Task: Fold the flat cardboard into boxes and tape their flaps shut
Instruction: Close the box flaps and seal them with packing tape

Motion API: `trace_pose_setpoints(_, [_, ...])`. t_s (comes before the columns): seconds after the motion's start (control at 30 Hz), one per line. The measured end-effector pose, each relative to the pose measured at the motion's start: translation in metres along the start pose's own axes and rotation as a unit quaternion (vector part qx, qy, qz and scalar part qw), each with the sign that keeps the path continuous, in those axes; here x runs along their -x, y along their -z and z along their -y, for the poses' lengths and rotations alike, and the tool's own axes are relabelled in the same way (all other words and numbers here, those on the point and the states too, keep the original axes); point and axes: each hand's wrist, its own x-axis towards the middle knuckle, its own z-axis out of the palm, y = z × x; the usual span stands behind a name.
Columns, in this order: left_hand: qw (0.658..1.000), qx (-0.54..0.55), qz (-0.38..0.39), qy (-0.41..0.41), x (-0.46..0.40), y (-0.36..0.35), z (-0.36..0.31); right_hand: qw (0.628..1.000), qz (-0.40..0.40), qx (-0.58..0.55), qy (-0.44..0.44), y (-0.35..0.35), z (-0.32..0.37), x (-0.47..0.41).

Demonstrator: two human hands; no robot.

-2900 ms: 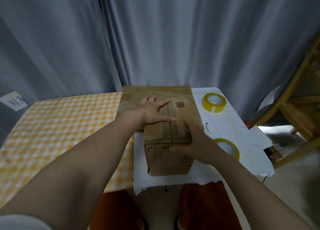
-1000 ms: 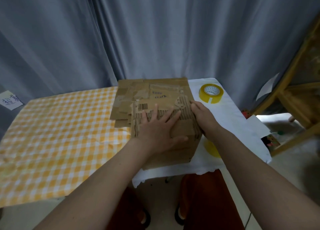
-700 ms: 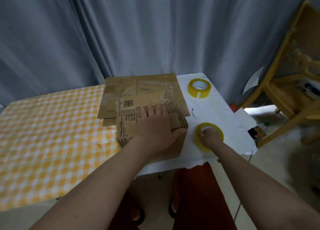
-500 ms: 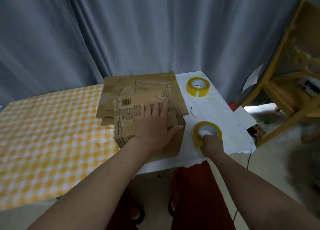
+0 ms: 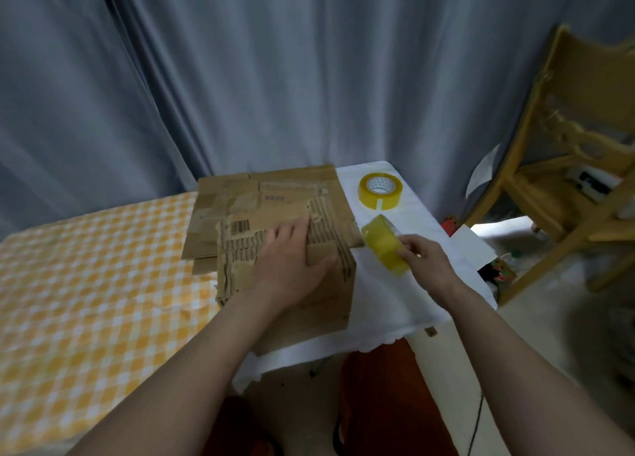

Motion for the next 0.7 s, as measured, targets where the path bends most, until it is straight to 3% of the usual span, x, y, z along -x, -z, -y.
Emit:
trace_pose_setpoints(0.13, [0.987, 0.155, -0.004, 0.045, -0.003, 0.011, 0.002, 0.981, 0.053, -0.134, 0.131, 0.029, 0.085, 0.013])
trace_pose_setpoints(0.23, [0.974, 0.219, -0.018, 0.05, -0.002, 0.015, 0.007, 0.963, 0.136, -0.163, 0.164, 0.038, 0.134, 0.014])
trace_pose_setpoints(0.37, [0.928, 0.361, -0.084, 0.051, 0.001, 0.022, 0.013, 0.96, 0.217, -0.101, 0.148, 0.014, 0.164, 0.01])
trace_pose_setpoints(0.5, [0.845, 0.487, -0.197, 0.101, 0.008, 0.027, 0.023, 0.956, 0.238, -0.018, 0.171, -0.008, 0.172, 0.007])
trace_pose_setpoints(0.6, [0.798, 0.564, -0.18, 0.115, 0.014, 0.032, 0.025, 0.951, 0.249, 0.017, 0.183, -0.014, 0.179, 0.005])
trace_pose_setpoints(0.7, [0.777, 0.598, -0.151, 0.125, 0.019, 0.038, 0.021, 0.947, 0.253, 0.043, 0.195, -0.023, 0.184, 0.005])
